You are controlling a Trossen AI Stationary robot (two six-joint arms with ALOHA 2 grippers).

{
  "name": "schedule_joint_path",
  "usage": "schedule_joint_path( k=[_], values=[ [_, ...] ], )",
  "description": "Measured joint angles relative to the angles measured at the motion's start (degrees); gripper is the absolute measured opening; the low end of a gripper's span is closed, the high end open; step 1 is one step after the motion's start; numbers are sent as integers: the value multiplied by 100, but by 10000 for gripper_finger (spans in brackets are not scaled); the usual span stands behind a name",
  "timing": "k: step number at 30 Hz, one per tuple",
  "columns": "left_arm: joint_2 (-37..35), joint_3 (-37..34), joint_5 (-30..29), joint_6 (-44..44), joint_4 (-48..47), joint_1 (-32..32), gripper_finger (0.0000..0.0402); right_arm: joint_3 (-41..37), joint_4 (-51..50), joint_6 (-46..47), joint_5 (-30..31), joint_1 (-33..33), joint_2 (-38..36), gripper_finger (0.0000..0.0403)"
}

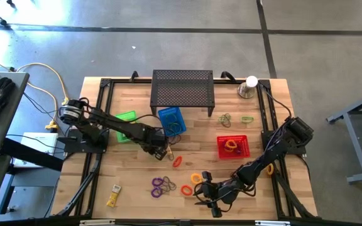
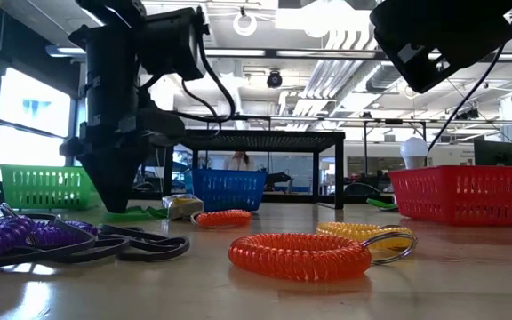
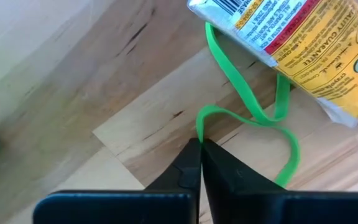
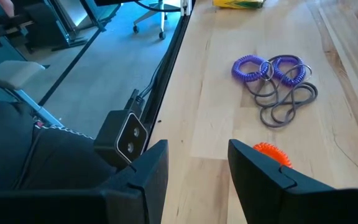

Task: Pick & Place Office Desk Supplies
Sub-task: Put the green rubber band into the blue basket

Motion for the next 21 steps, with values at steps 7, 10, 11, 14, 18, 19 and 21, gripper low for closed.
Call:
schedule_joint_path(
  k=[7, 10, 11, 14, 18, 19, 21],
  values=[
    [-139, 215, -40, 121, -195, -66, 1, 0, 0, -2, -13, 0, 0, 155],
    [-447, 299, -140, 66, -195, -151, 1, 0, -4, -2, -17, 0, 0, 155],
    [-537, 320, -180, 68, -180, -184, 1, 0, -7, -2, -15, 0, 0, 155],
    [-830, 353, -317, 5, -253, -299, 1, 0, -25, -2, -22, 2, 0, 155],
    [-1228, 430, -561, 15, -262, -456, 1, 0, -28, 0, -57, 0, 0, 155],
    [-1306, 452, -627, 42, -256, -480, 1, 0, -33, 2, -58, 0, 0, 155],
    [-1478, 514, -844, 63, -247, -482, 1, 0, -31, 4, -47, 0, 0, 155]
  ],
)
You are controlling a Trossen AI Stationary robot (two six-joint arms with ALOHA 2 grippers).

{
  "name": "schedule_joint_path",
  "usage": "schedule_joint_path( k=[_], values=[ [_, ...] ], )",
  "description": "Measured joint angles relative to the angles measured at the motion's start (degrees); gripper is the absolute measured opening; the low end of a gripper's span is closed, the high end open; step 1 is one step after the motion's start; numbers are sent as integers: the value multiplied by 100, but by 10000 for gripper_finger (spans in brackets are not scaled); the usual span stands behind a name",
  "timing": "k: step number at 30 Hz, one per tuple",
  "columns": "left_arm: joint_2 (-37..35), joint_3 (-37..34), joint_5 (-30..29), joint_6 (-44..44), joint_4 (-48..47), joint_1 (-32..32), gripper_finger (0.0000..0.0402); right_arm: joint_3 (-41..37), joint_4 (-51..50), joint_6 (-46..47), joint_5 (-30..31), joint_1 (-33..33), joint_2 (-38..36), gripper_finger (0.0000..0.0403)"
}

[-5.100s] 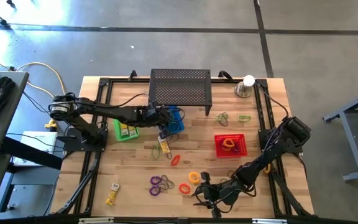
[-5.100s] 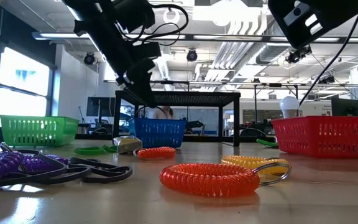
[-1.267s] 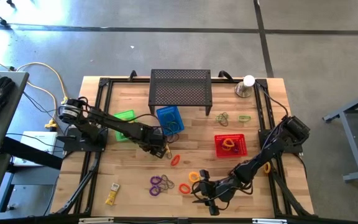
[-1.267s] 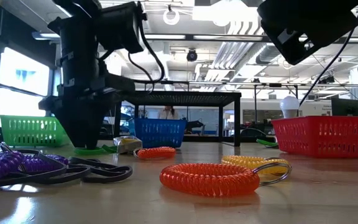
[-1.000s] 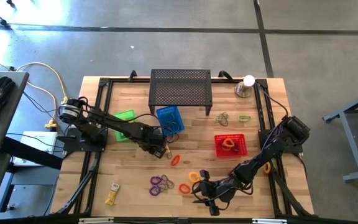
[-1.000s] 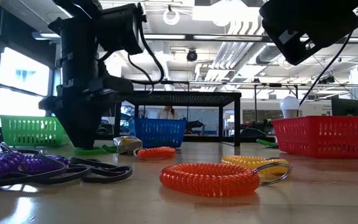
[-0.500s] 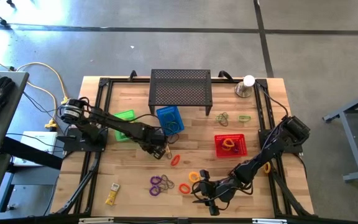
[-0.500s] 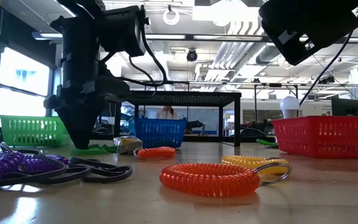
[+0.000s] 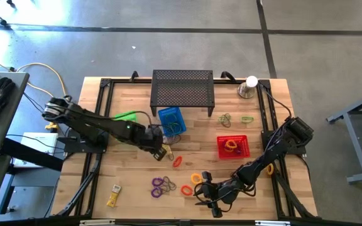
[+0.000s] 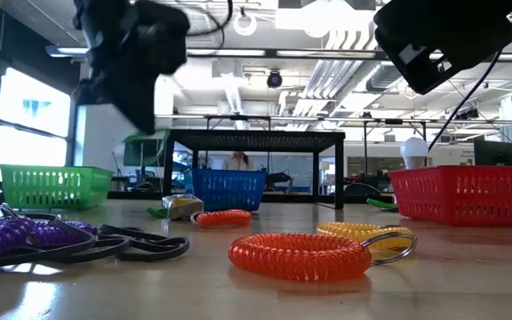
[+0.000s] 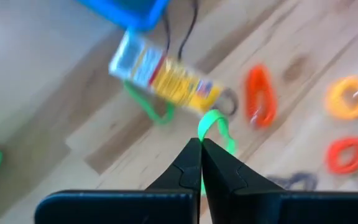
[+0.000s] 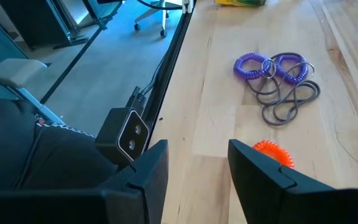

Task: Pick & Place Office Desk Supplies
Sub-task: Put the green rubber band into the blue basket

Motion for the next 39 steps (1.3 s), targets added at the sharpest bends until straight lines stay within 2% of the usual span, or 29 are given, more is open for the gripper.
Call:
schedule_joint_path(
  k=[3, 10, 19, 28, 33, 39],
  values=[
    [-202, 102, -339, 85, 173, 126, 0, 0, 10, -3, 14, 0, 0, 155],
    [-226, 182, -317, 827, 1228, 862, 0, 0, 44, -34, 31, -26, 0, 155],
    [51, 182, -294, 1071, 1194, 1811, 0, 0, -50, -74, -66, -24, 2, 155],
    [510, 182, -275, 1640, 1331, 1907, 11, 0, -66, -67, -121, -22, 2, 155],
    [565, 180, -415, 2126, 1526, 1823, 36, 0, -61, -43, -119, -22, 2, 155],
    [562, 180, -744, 2250, 1628, 1708, 80, 0, -57, -35, -120, -22, 2, 155]
  ],
)
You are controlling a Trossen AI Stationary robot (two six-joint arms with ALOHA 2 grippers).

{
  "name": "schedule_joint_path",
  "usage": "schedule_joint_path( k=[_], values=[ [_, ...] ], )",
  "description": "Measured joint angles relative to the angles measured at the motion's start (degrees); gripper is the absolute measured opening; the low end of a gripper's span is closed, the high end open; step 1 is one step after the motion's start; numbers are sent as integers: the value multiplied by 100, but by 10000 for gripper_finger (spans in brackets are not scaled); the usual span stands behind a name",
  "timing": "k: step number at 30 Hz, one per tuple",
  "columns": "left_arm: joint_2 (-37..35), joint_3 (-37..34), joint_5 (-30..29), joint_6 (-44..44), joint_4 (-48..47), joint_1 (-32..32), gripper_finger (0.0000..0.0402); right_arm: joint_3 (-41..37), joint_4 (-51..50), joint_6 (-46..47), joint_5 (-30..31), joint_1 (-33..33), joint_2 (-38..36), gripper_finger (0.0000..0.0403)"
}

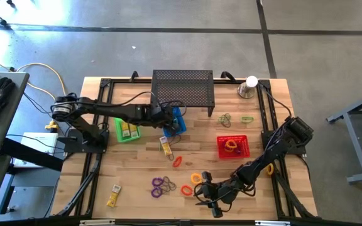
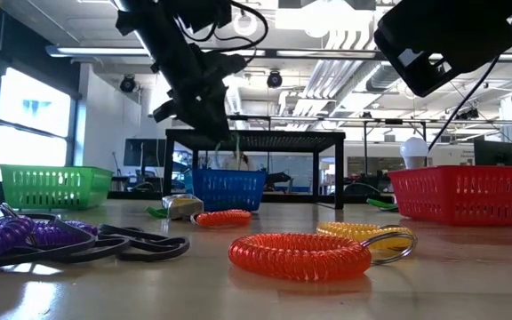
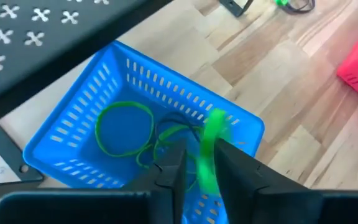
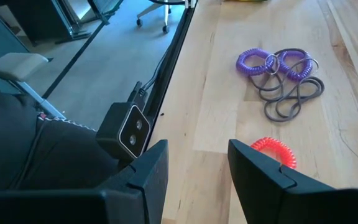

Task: Pick & Place Office Desk Supplies
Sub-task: Put the green rubber band into the blue basket, then put the violet rubber band into the blue basket

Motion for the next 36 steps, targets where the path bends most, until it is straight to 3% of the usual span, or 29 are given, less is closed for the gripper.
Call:
schedule_joint_path(
  k=[7, 17, 22, 25, 27, 31, 36],
  values=[
    [33, 0, -191, 79, 8, 6, 119, 0, 0, 0, -2, 0, 0, 155],
    [-134, 0, -48, 75, 49, -199, 122, 0, -8, 0, -2, 0, 0, 155],
    [-295, 0, 992, -9, -113, -537, 122, 0, -35, 19, -9, 0, 0, 155],
    [-313, 0, 1836, -491, -472, -788, 122, 2, -35, 39, -26, 11, 0, 155],
    [-313, 0, 2048, -948, -818, -956, 122, 0, -35, 123, -28, 13, 0, 155],
    [-310, -2, 1871, -1614, -1359, -1285, 122, 0, -31, 184, -28, 12, 0, 155],
    [-310, -2, 1363, -1321, -1565, -1865, 122, 0, -20, 199, -15, 11, 0, 155]
  ],
)
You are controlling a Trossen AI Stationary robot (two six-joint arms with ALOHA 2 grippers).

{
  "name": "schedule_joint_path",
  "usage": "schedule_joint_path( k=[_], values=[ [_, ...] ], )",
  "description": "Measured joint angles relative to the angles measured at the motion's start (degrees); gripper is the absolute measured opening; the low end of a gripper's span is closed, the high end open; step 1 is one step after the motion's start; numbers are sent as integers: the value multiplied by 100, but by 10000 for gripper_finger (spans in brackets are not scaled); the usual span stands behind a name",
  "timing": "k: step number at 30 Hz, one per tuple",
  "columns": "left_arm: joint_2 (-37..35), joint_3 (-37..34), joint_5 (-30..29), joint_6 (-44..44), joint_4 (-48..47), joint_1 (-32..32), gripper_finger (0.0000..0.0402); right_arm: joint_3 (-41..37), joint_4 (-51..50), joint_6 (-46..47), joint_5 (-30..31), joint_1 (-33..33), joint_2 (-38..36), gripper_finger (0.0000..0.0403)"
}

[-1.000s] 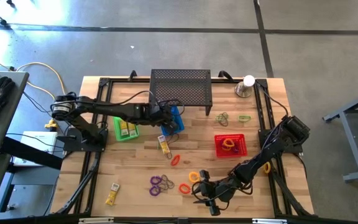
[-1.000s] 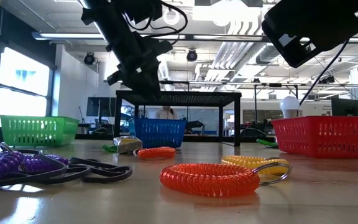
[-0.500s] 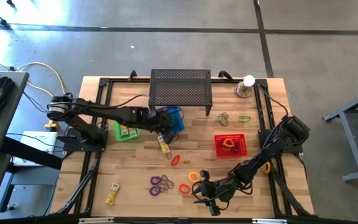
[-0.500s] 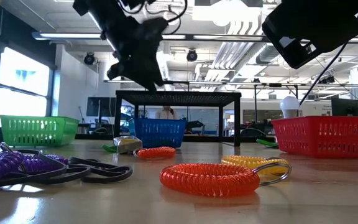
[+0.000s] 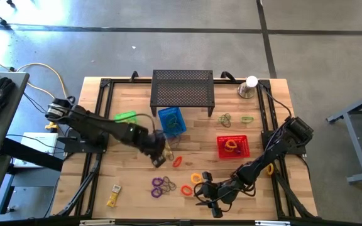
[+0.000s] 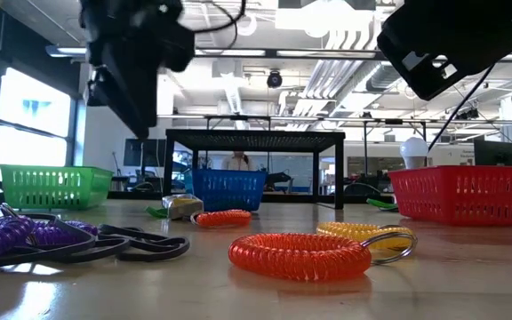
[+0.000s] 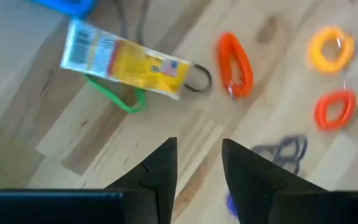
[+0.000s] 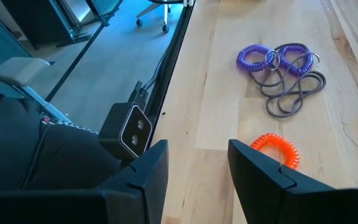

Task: Pick & Place Office Desk Supplies
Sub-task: Put the violet rubber band into the blue basket

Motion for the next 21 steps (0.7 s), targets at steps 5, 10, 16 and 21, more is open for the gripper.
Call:
schedule_joint_path(
  k=[5, 10, 16, 21],
  values=[
    [2, 0, -331, 235, 179, -728, 122, 0, 2, -17, 12, 0, 0, 155],
    [129, 0, -841, 931, 880, -1451, 122, 0, -2, -20, 18, 0, 0, 155],
    [725, 0, -1599, 2627, 2008, -2134, 122, 0, 9, -22, 37, 0, 0, 155],
    [1368, 0, -1912, 3973, 2757, -2307, 122, 0, 9, -45, 37, -11, 0, 155]
  ],
)
